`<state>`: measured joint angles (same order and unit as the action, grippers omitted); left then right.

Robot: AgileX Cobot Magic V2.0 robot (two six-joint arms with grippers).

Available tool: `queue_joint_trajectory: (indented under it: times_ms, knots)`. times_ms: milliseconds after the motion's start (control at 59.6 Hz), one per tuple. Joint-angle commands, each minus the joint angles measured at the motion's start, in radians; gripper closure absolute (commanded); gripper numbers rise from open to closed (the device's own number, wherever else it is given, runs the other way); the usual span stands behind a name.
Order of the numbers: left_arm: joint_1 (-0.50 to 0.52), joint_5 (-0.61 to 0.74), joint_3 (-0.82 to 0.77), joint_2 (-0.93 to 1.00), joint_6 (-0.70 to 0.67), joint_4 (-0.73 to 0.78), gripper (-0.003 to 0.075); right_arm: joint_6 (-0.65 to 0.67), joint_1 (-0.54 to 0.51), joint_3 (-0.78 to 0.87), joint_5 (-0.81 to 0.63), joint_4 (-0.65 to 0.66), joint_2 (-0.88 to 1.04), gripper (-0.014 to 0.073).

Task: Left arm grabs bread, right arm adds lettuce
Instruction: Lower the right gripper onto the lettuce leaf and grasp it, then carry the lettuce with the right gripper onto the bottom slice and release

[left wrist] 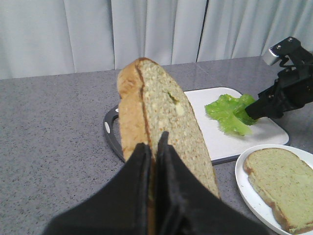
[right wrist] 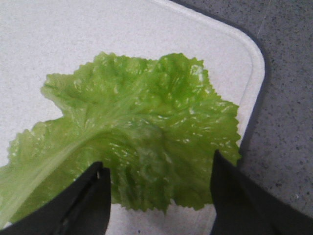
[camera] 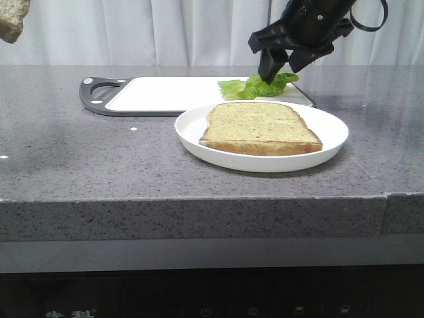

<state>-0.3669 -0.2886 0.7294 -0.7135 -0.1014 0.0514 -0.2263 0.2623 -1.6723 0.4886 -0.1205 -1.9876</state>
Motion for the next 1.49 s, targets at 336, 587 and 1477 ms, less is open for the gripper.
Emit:
queue_joint_trajectory:
  times_ms: [336, 587, 1477]
  knots:
    - [0.003, 0.089, 0.029, 0.005, -0.006, -0.018, 0.0741, -0.015, 0.0, -0.04, -0.088, -0.001, 0.037, 0.0539]
    - [0.003, 0.085, 0.029, 0.005, -0.006, -0.023, 0.0741, -0.015, 0.0, -0.069, -0.064, -0.001, 0.069, 0.0664]
    - [0.003, 0.082, 0.029, 0.005, -0.006, -0.026, 0.0741, -0.068, 0.161, 0.597, -0.122, -0.096, 0.643, 0.0664]
